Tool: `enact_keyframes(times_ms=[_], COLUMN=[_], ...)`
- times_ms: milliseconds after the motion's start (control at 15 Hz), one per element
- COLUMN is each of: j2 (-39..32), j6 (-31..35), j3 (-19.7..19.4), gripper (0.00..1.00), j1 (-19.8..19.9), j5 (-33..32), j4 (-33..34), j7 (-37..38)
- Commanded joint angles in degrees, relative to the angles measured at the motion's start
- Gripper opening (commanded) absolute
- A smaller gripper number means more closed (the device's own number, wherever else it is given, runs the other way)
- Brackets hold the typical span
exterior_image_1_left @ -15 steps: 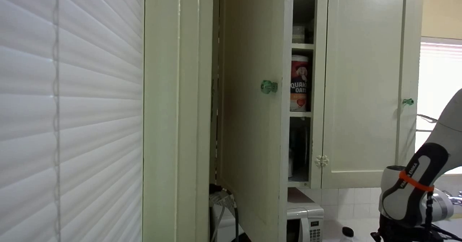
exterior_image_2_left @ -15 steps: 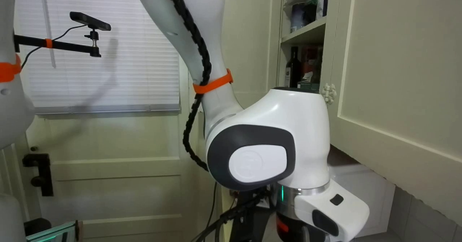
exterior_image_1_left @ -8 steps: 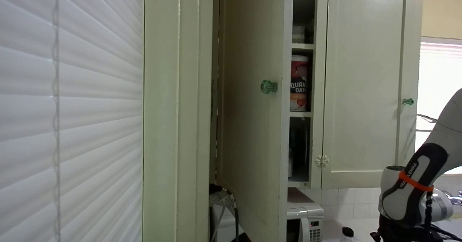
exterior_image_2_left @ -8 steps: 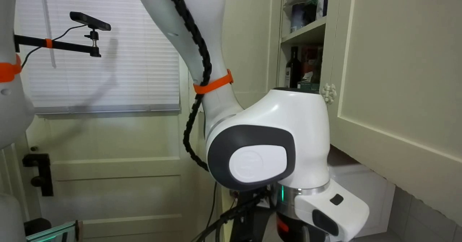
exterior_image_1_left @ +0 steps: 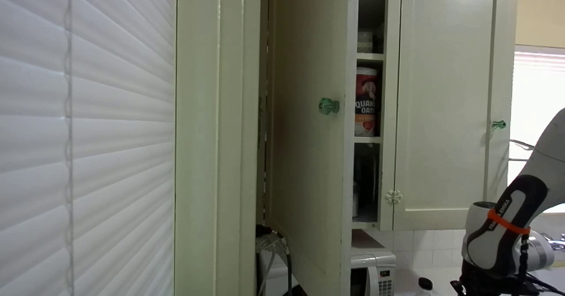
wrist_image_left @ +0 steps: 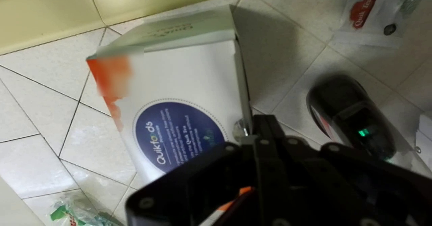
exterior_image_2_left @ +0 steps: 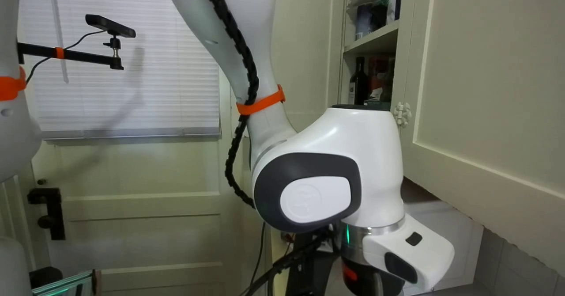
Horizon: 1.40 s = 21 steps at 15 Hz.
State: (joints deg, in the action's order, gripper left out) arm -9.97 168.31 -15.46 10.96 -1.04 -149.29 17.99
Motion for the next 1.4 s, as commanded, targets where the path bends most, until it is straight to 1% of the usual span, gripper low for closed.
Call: enact_keyframes(times_ms=[0, 1000, 1067, 1200, 1333], j2=[0.7, 1.4, 2.3, 5.8, 8.8], j6=[1.4, 1.2, 0.1, -0.8, -2.0], j3=[-0.9, -0.6, -0.3, -1.4, -1.9], gripper=[0.00, 0.00, 0.00, 0.00, 0.00], j1=[-1.0, -1.6, -1.5, -2.6, -2.9], j5=[0.7, 0.9, 1.2, -1.5, -4.9], j4=[-1.1, -0.9, -1.1, -2.3, -2.8], j7=[-0.2, -0.4, -0.7, 0.0, 1.4])
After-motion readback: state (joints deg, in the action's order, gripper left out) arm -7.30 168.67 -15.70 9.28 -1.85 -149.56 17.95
